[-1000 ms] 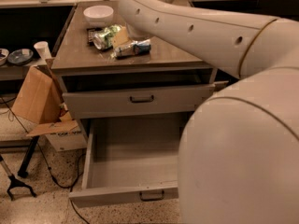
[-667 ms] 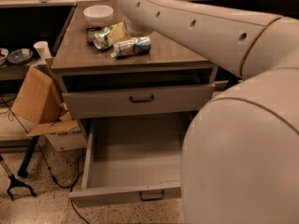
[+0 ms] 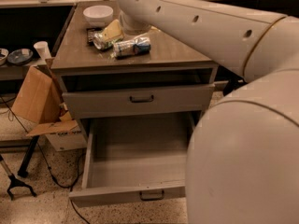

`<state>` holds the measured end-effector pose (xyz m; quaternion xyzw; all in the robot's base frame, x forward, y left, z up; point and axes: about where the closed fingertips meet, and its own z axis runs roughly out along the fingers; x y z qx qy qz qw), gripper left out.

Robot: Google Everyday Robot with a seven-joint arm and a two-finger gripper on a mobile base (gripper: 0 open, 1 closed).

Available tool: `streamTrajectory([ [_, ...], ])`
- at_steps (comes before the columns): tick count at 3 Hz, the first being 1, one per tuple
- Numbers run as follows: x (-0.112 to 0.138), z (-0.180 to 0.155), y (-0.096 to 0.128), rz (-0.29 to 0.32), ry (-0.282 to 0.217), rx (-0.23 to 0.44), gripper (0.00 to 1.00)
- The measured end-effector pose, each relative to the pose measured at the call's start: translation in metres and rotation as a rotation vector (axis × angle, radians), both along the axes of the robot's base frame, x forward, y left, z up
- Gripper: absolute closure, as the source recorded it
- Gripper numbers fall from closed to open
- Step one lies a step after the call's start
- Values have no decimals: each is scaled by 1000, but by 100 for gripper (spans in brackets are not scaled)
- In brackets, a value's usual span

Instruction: Place redbull can into middle drawer

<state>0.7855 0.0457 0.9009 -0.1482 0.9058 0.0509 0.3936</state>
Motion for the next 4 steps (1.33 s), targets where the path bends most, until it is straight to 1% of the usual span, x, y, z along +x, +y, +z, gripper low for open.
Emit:
streamTrajectory([
  [2,7,-22,25,22,63,-7,0],
  [3,14,-36,33,21,104,-27,3],
  [4,18,-45,35,17,127,-46,26],
])
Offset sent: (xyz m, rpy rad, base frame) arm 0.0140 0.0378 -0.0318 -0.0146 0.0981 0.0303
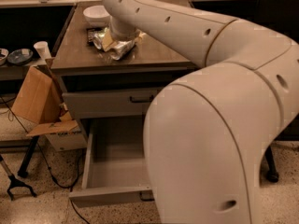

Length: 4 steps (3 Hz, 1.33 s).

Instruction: Place redbull can into middle drawer

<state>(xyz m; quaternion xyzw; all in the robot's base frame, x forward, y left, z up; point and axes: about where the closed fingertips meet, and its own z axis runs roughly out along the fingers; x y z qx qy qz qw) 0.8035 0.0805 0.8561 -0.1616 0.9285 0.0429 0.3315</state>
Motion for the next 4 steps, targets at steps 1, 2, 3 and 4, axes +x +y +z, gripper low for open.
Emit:
streamTrajectory([
  [1,2,-8,-8,-17,22,-20,50],
  [2,2,-11,-12,-21,28,-26,73],
  [3,0,-14,-18,-14,37,-32,96],
  [4,-3,-6,-36,-37,21,-29,100],
])
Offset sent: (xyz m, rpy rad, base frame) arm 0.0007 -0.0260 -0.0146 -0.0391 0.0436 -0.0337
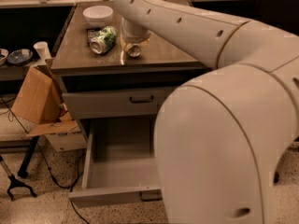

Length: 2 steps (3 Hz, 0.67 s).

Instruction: Place redbull can into middle drawer

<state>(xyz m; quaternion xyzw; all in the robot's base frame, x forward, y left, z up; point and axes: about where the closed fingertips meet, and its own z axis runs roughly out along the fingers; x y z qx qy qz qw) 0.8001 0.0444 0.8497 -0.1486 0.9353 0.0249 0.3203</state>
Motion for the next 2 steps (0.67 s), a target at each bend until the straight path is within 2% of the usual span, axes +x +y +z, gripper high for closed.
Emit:
streamTrajectory([
  [2,-22,30,-75,-114,-63,16,100],
])
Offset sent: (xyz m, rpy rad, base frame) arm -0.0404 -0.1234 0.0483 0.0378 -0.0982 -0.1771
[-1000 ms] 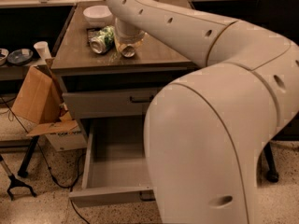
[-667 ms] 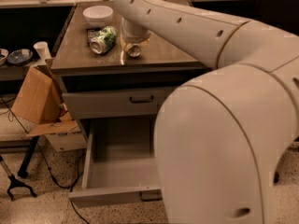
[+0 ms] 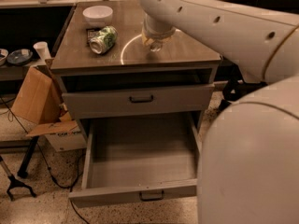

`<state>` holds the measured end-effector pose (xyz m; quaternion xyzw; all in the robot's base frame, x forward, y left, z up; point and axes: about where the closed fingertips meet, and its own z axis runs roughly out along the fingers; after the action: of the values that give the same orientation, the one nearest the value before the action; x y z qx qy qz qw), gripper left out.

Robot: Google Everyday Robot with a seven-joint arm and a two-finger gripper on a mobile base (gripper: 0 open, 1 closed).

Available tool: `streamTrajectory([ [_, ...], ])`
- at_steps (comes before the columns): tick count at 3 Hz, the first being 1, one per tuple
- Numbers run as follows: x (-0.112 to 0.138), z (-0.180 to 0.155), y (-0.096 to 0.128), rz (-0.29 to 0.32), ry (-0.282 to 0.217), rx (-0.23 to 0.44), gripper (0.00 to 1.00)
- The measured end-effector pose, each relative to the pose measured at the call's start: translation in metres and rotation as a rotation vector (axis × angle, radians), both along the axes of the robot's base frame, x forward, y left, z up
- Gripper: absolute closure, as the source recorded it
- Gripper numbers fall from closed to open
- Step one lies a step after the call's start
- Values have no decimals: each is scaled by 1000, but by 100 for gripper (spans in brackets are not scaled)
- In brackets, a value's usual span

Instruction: Place redbull can into middle drawer

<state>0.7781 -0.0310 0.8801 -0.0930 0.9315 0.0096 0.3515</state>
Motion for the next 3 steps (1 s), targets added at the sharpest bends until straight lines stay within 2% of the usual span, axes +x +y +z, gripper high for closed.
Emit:
streamTrajectory([
  [1,-40,12,-42,53,-9,85,100],
  [2,-80,16,-78,105,18,163,100],
  [3,-123,16,-102,187,92,242,100],
])
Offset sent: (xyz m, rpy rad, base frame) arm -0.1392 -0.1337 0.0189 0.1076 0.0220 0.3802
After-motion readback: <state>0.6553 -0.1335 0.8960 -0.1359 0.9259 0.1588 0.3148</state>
